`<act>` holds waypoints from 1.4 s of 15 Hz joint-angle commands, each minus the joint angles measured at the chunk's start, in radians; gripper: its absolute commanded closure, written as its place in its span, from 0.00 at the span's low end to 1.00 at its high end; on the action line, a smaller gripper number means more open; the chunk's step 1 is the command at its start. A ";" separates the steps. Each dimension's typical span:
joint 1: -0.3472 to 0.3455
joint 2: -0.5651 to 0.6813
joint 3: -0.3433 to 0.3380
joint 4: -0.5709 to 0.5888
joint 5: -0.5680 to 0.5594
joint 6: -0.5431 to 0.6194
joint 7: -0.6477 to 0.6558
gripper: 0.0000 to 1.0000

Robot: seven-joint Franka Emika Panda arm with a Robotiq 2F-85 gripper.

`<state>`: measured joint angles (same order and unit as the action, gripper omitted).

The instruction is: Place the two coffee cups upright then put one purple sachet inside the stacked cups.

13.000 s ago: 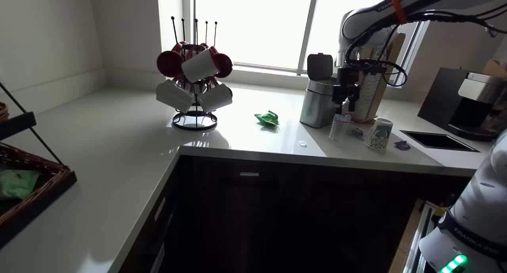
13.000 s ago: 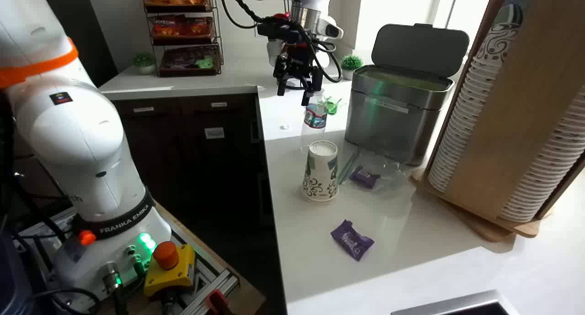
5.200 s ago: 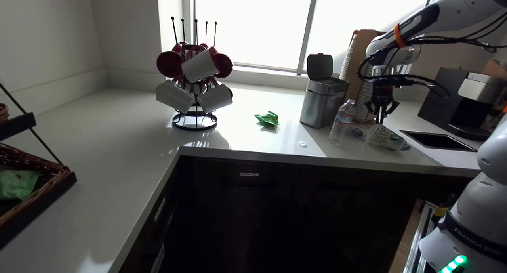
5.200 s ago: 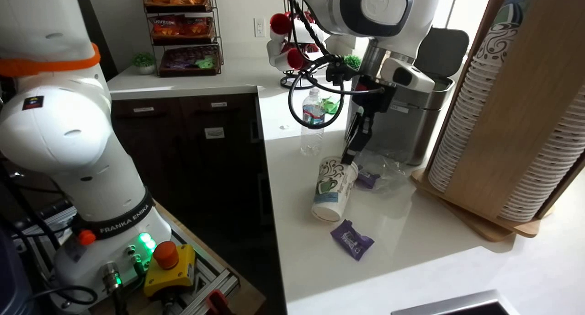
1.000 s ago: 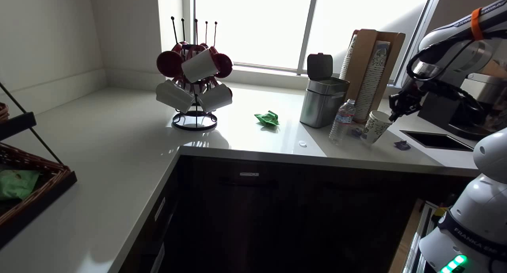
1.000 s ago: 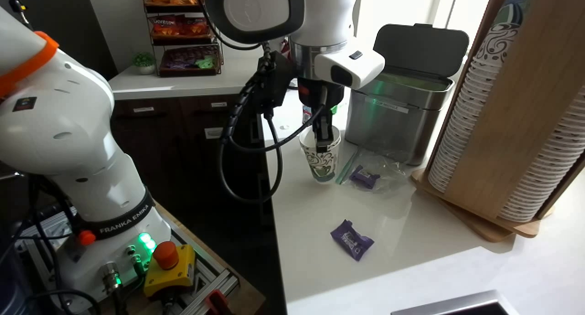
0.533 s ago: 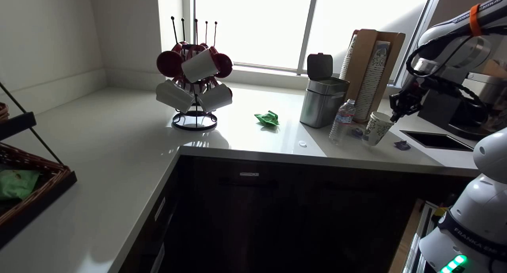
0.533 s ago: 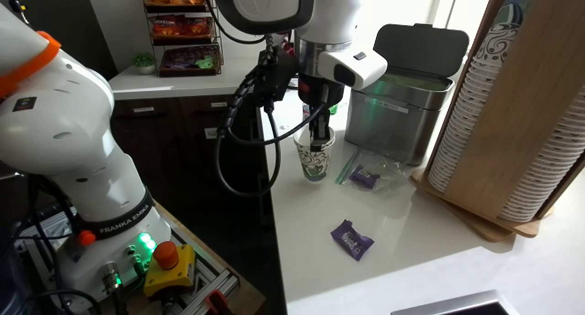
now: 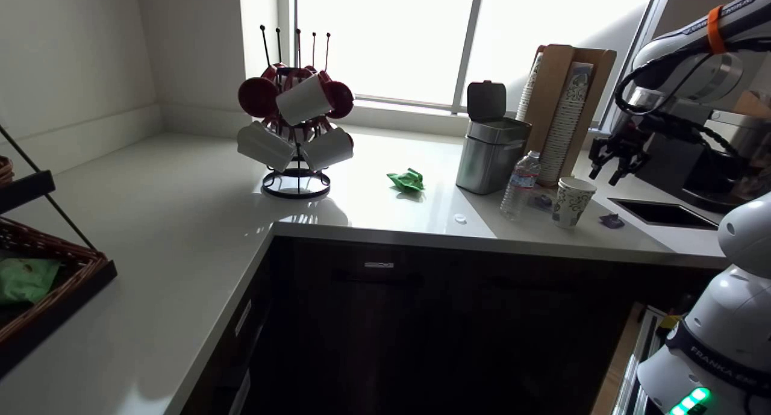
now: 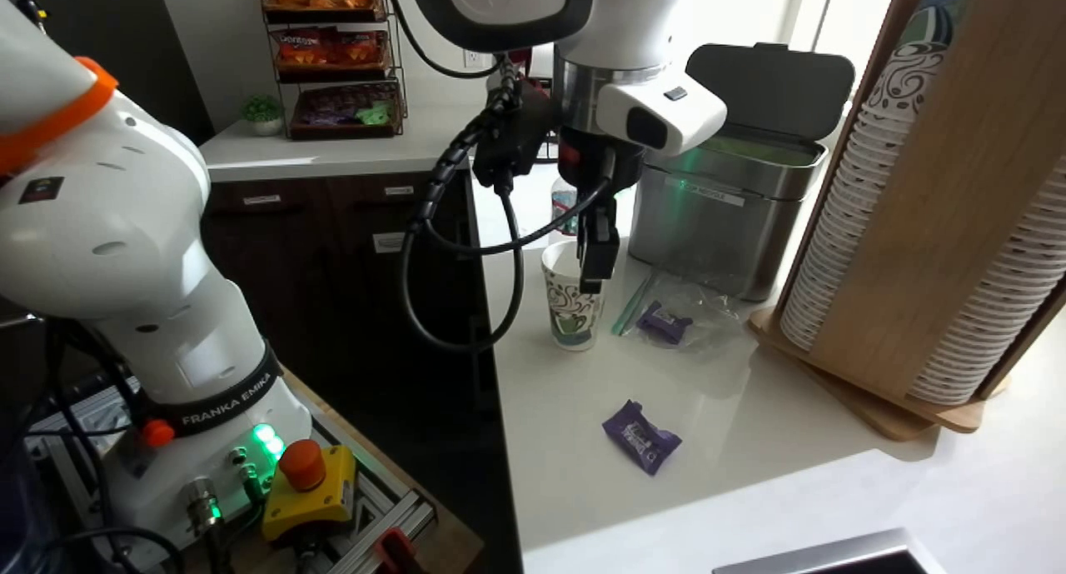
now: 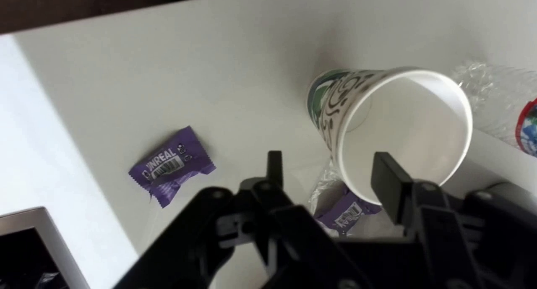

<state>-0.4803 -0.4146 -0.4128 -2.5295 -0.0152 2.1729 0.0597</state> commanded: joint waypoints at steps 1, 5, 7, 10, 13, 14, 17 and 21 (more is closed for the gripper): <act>-0.047 0.029 0.002 0.027 -0.049 -0.040 0.056 0.10; -0.097 0.079 -0.006 0.032 -0.106 -0.063 0.126 0.00; -0.123 0.113 -0.010 0.033 -0.127 -0.067 0.169 0.00; -0.157 0.150 -0.026 0.035 -0.104 -0.052 0.243 0.00; -0.184 0.178 -0.023 0.033 -0.107 -0.001 0.333 0.00; -0.190 0.183 -0.017 0.035 -0.112 0.015 0.360 0.00; -0.199 0.210 0.002 0.034 -0.149 0.102 0.435 0.00; -0.200 0.249 0.025 0.026 -0.217 0.207 0.516 0.00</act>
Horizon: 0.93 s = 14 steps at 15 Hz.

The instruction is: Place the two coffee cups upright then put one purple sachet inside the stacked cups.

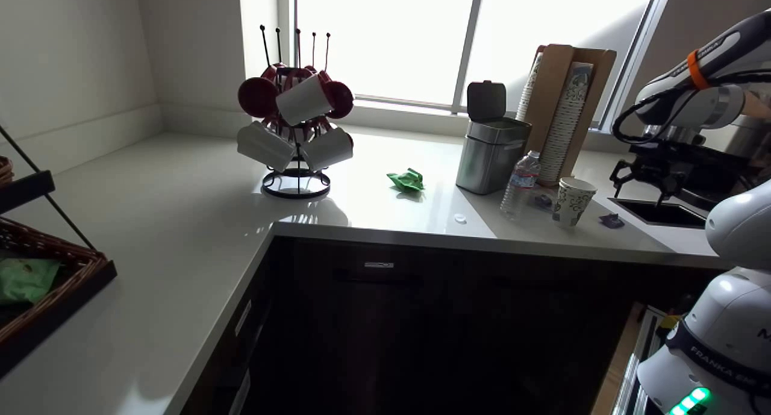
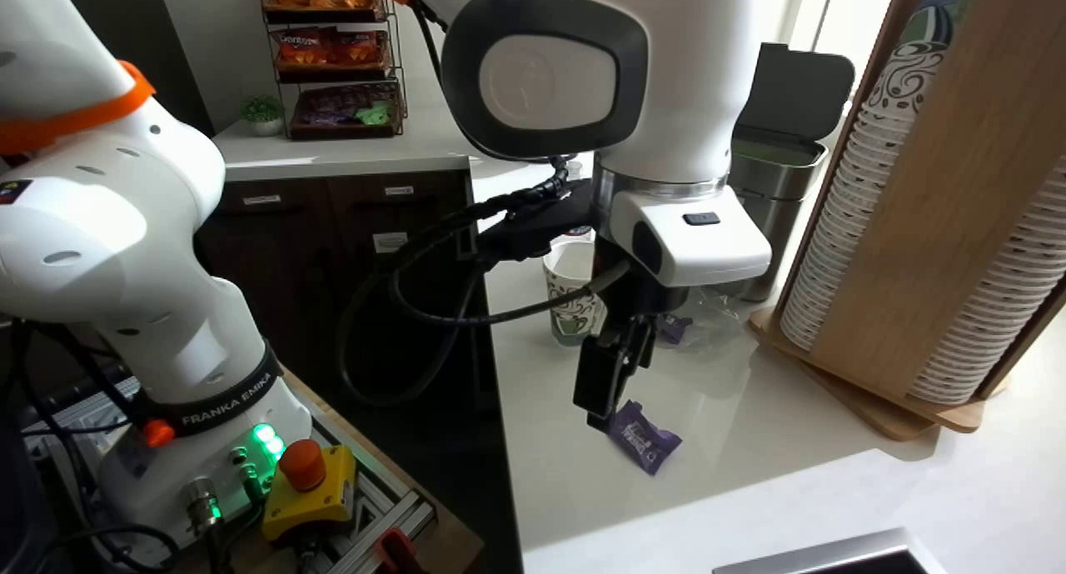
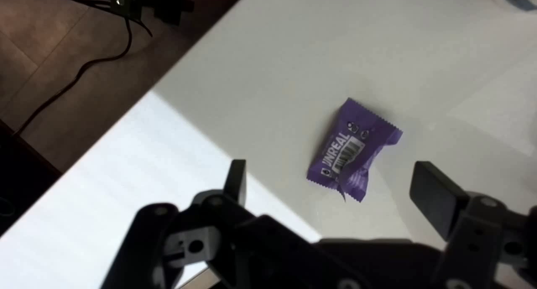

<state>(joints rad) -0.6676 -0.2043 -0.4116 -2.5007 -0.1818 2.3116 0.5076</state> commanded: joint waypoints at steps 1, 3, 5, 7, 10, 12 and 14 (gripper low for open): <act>-0.010 0.048 0.027 -0.004 -0.060 0.087 0.080 0.00; 0.003 0.068 0.026 -0.009 -0.047 0.124 0.071 0.00; 0.012 0.085 0.018 -0.011 -0.015 0.148 0.046 0.00; 0.014 0.103 0.011 -0.013 -0.004 0.159 0.043 0.00; 0.015 0.120 0.002 -0.030 -0.002 0.207 0.041 0.00; 0.019 0.131 -0.003 -0.046 0.011 0.257 0.032 0.00; 0.023 0.142 -0.005 -0.056 0.035 0.294 0.018 0.00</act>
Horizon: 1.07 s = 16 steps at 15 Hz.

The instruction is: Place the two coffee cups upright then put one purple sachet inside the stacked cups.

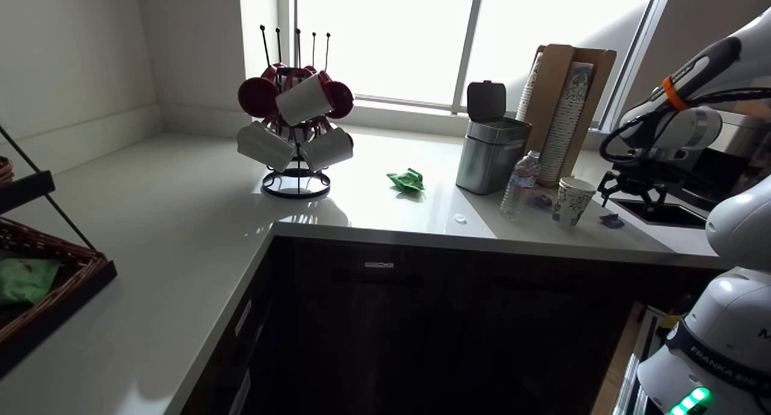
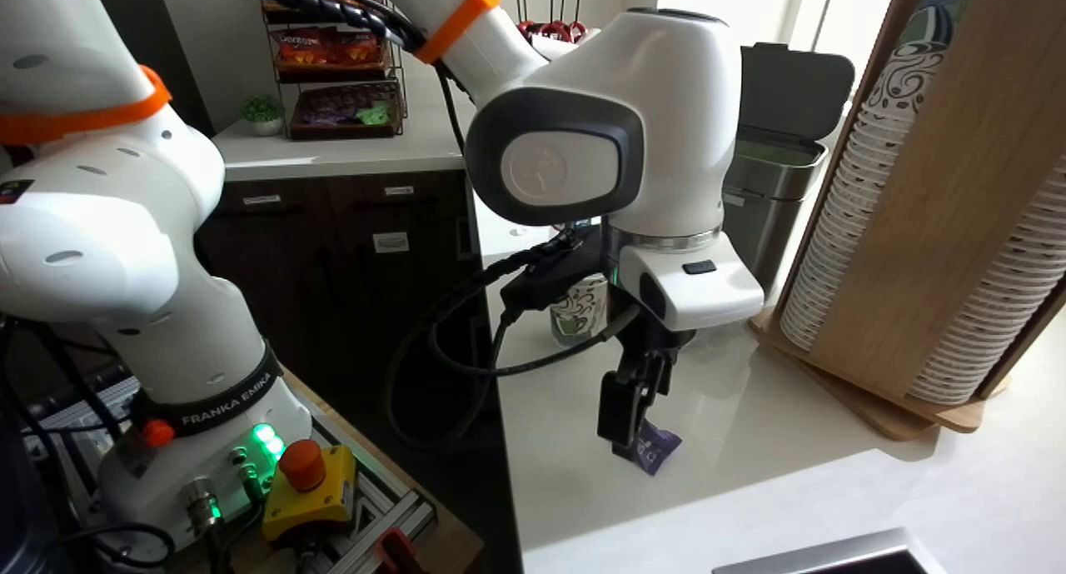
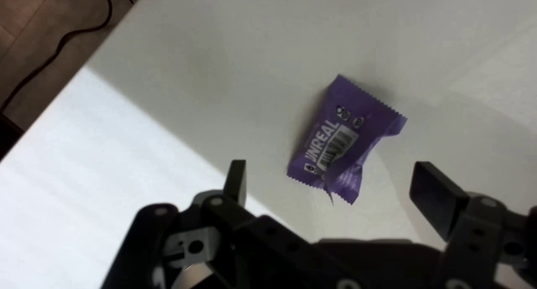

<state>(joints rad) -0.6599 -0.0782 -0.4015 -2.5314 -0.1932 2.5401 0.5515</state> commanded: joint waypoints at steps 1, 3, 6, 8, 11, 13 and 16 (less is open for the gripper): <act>0.018 0.021 -0.015 -0.030 0.058 0.081 -0.030 0.00; 0.025 0.031 -0.016 -0.037 0.082 0.101 -0.042 0.08; 0.037 0.044 -0.020 -0.036 0.126 0.114 -0.066 0.40; 0.043 0.050 -0.023 -0.034 0.152 0.114 -0.083 0.56; 0.050 0.053 -0.032 -0.033 0.186 0.108 -0.116 0.79; 0.054 0.046 -0.038 -0.030 0.204 0.101 -0.137 0.93; 0.053 0.010 -0.050 -0.036 0.218 0.084 -0.169 1.00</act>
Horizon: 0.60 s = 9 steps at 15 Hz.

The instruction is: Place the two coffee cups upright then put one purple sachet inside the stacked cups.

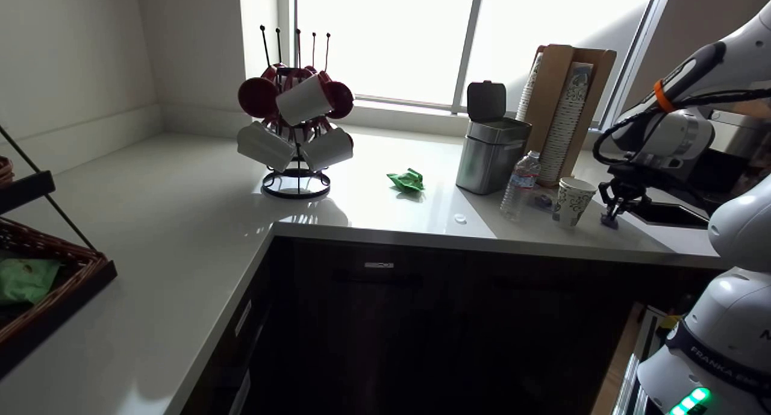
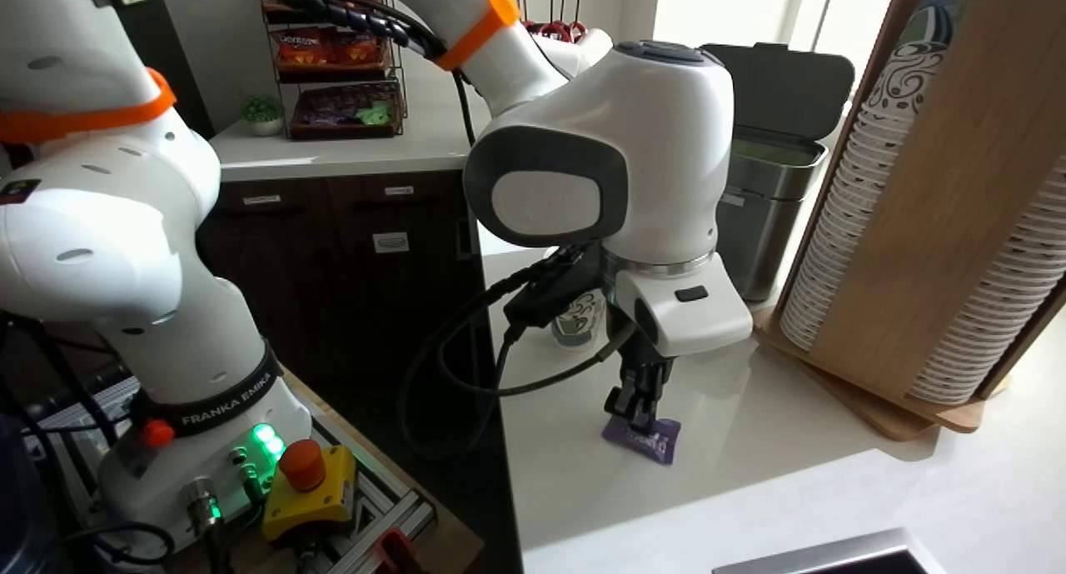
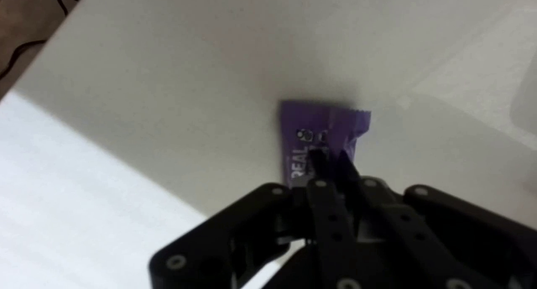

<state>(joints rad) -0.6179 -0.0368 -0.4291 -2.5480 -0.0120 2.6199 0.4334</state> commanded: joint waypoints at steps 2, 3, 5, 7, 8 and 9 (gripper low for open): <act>0.009 -0.067 -0.030 -0.020 0.050 -0.031 -0.091 1.00; 0.006 -0.088 -0.033 -0.023 0.047 -0.041 -0.103 1.00; 0.000 -0.141 -0.036 -0.028 0.033 -0.066 -0.125 1.00; -0.007 -0.207 -0.027 -0.035 -0.004 -0.102 -0.144 1.00; -0.010 -0.242 -0.021 -0.034 -0.015 -0.128 -0.160 1.00; -0.009 -0.281 -0.018 -0.042 -0.016 -0.151 -0.191 1.00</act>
<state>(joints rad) -0.6195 -0.1826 -0.4534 -2.5496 -0.0026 2.5437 0.3034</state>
